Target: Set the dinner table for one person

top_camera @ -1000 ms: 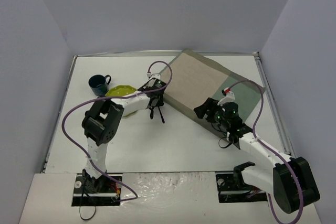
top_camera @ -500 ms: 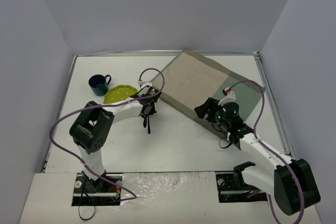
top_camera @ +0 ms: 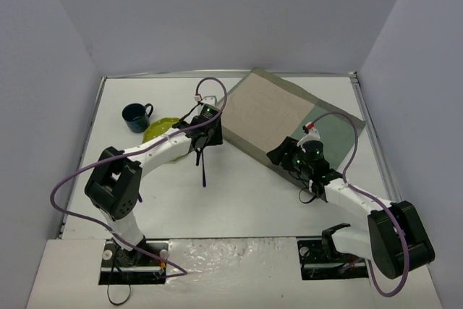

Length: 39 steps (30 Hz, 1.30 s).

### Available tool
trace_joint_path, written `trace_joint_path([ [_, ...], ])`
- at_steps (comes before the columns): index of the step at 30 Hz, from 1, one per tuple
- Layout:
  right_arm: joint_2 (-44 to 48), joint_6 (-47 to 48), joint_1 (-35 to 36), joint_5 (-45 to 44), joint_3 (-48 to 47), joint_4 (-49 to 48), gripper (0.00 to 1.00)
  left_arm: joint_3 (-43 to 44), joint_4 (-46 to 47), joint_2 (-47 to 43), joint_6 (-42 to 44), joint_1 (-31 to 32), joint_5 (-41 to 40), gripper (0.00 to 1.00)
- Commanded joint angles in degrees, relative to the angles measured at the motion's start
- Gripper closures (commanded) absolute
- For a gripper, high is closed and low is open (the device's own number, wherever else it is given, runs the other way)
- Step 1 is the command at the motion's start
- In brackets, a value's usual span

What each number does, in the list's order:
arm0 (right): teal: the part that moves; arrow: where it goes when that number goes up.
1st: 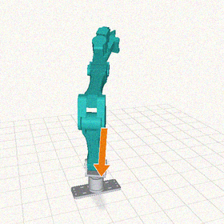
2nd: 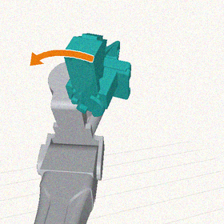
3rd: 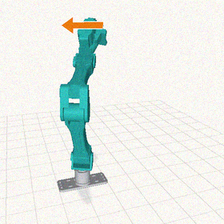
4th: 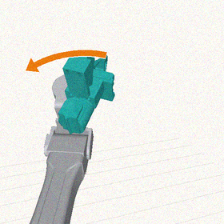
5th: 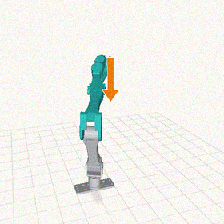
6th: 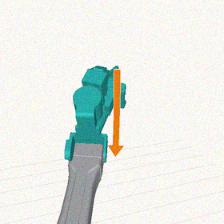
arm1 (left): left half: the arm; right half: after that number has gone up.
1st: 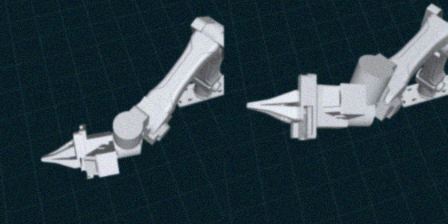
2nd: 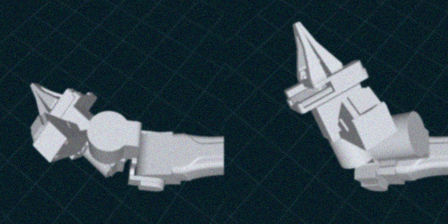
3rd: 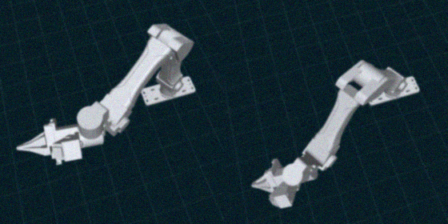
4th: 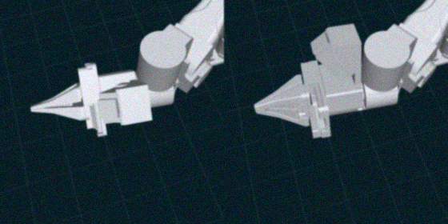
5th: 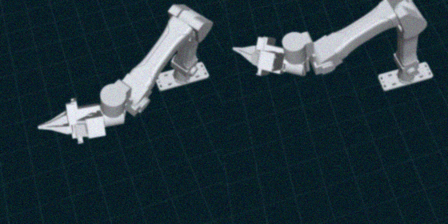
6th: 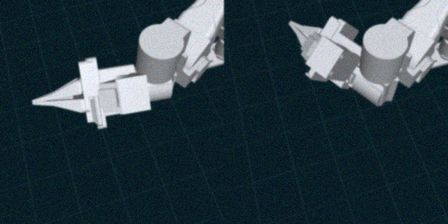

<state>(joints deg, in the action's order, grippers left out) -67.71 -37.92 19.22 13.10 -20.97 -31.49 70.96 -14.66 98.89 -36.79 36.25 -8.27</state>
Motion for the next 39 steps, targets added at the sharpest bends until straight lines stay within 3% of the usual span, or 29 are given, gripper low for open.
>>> trace_joint_path([
  [1, -2.55, -3.91, 0.11, 0.41, 0.51, -7.55, 0.63, 6.32, 11.34, 1.71, 2.6, -0.21, 8.79, 0.84],
  [3, -3.57, -4.48, 0.11, 1.07, 0.66, -8.82, 0.76, 8.95, 13.4, 5.92, 2.36, -0.21, 12.56, 0.92],
  [6, -5.15, -4.9, 0.09, 1.71, 0.9, -10.47, 0.86, 11.63, 16.13, 10.8, 2.8, -0.23, 14.63, 0.99],
  [15, -7.71, -5.5, -1.46, 0.26, 4.32, -10.86, 0.96, 12.59, 15.48, 18.6, 4.53, -2.02, 12.8, 1.0],
  [21, -8.94, -6.02, -6.05, 0.46, 5.71, -3.58, 0.98, 11.33, 15.53, 20.34, 4.44, -3.19, 12.25, 1.0],
  [27, -4.27, -6.29, -9.81, -0.08, 6.67, 5.81, 0.97, 11.04, 15.45, 21.2, 3.86, -3.73, 12.16, 1.0],
  [31, 0.35, -5.5, -10.31, -5.38, 4.31, 16.28, 0.95, 10.81, 15.18, 21.52, 3.13, -4.52, 12.08, 1.0],
  [35, 2.01, -4.68, -10.85, -5.85, 3.77, 18.48, 0.92, 10.39, 15.38, 20.92, 3.04, -5.05, 12.09, 1.0],
  [39, 3.33, -2.4, -10.51, -6.16, 1.88, 19.39, 0.87, 11.67, 14.83, 19.72, 3.31, -4.87, 12.04, 0.88],
])
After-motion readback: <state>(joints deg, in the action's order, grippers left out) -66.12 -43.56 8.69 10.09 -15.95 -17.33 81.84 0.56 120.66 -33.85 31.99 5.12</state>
